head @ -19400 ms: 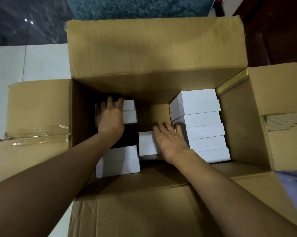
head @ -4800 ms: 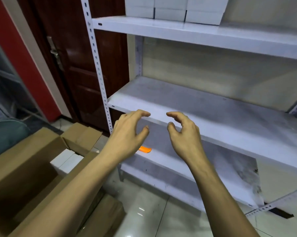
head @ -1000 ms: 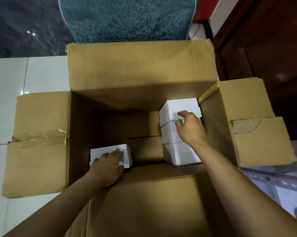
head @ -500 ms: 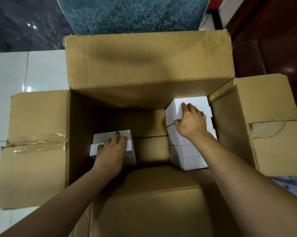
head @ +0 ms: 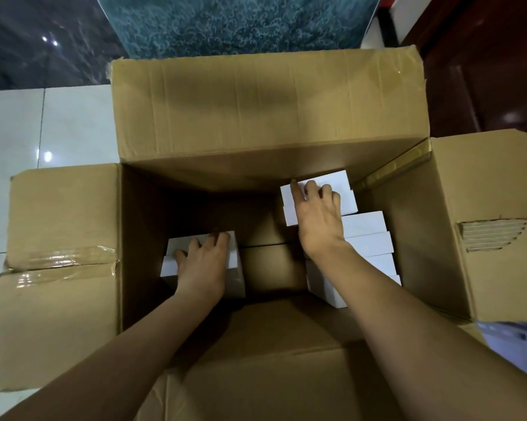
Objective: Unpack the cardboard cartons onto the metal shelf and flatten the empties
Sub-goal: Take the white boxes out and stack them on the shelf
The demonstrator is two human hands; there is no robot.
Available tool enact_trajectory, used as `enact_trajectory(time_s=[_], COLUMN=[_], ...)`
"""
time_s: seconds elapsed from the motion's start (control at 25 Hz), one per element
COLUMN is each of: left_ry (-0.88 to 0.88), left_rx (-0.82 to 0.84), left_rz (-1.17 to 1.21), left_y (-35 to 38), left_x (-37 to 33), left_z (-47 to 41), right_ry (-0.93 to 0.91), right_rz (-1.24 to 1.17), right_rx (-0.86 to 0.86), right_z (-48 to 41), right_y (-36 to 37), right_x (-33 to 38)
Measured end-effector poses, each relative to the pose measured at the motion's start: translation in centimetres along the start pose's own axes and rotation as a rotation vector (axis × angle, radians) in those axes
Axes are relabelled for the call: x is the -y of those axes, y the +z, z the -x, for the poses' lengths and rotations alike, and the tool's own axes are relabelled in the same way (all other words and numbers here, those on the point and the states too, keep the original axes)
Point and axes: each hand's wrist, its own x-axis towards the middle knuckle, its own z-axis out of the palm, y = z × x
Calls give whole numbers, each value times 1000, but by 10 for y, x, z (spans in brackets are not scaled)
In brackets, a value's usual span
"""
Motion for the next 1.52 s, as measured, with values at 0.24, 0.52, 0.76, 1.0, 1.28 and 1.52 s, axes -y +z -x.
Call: enact_trajectory(time_s=[0.24,0.52,0.76,1.0,1.28,1.52], left_ry=[5,10,30,105,178,211], left_rx=[-20,45,-98,-286,-445,-583], left_rz=[-30,133,247,286,386,449], left_y=[0,8,3,-32,-63,-86], left_x=[3,12,12,11,3,-18], left_z=[-5,-12,3,33,91,142], right_ry=[34,-19,-65,-29,-4,95], right_rz=[66,5,-110,-179,-263,-394], right_rx=[5,-40,-50,-193,-303,-393], right_z=[-5,-1,18,57,121,186], right_y=[-7,-5,-31,-61,-104,-146], right_x=[1,-10,-12,-29,-45,-61])
